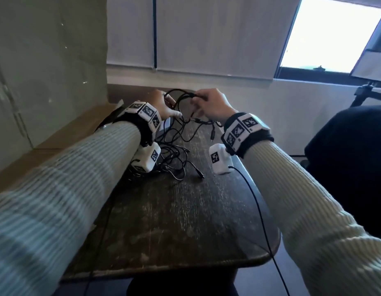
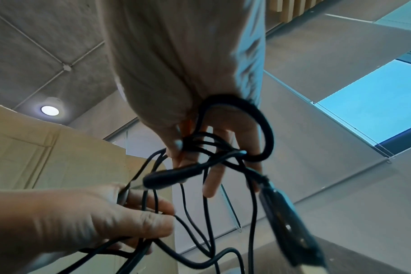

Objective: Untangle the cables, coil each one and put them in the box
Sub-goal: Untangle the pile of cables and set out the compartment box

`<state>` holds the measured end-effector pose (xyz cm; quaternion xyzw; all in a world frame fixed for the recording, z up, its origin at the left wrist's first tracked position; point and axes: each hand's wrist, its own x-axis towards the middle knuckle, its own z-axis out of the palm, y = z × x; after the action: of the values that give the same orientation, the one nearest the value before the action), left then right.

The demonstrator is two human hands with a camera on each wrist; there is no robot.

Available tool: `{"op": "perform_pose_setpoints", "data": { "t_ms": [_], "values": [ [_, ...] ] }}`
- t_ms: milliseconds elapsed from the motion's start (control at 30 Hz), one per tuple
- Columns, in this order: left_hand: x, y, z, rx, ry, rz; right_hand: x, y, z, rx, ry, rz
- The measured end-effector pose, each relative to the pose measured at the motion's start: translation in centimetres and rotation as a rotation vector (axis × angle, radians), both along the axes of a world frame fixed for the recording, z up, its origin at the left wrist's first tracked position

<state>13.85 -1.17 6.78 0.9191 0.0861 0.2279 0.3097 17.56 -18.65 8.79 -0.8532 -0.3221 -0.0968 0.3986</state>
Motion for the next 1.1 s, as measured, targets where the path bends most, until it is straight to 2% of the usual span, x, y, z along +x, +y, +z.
{"op": "perform_pose_setpoints", "data": {
  "t_ms": [133,267,333,433,633,733,800,867,933,1033,1100],
  "values": [
    [-1.0,0.6,-0.2,0.025,0.013,0.01,-0.4,0.1,0.4,0.054,-0.06,-0.063],
    [-2.1,2.0,-0.1,0.074,0.044,0.015,-0.6,0.4,1.2,0.268,-0.001,-0.152],
    [-2.6,2.8,-0.1,0.089,0.002,0.042,-1.1,0.5,1.7,0.257,-0.019,-0.155],
    [-3.3,3.5,0.5,0.042,-0.007,0.037,-2.0,0.6,2.2,0.227,-0.041,-0.099],
    [-5.0,2.0,1.8,-0.002,0.147,-0.035,-1.9,1.3,3.2,0.205,0.064,0.065],
    [-4.3,0.5,2.7,-0.126,-0.008,-0.098,-2.3,1.8,3.8,0.195,0.116,0.197],
    [-3.4,-0.1,3.0,-0.23,-0.065,-0.14,-2.2,2.2,4.1,0.274,0.154,0.243],
    [-2.4,-0.2,2.8,-0.276,-0.043,-0.183,-1.8,2.2,4.6,0.366,0.174,0.235],
    [-1.3,0.5,2.1,-0.242,-0.031,-0.217,-0.9,1.9,5.1,0.461,0.203,0.216],
    [0.0,2.9,0.9,-0.111,-0.009,-0.177,0.9,1.3,6.0,0.592,0.225,0.151],
    [0.8,4.8,0.3,-0.133,-0.011,-0.136,2.2,1.1,6.0,0.658,0.231,0.128]
  ]
}}
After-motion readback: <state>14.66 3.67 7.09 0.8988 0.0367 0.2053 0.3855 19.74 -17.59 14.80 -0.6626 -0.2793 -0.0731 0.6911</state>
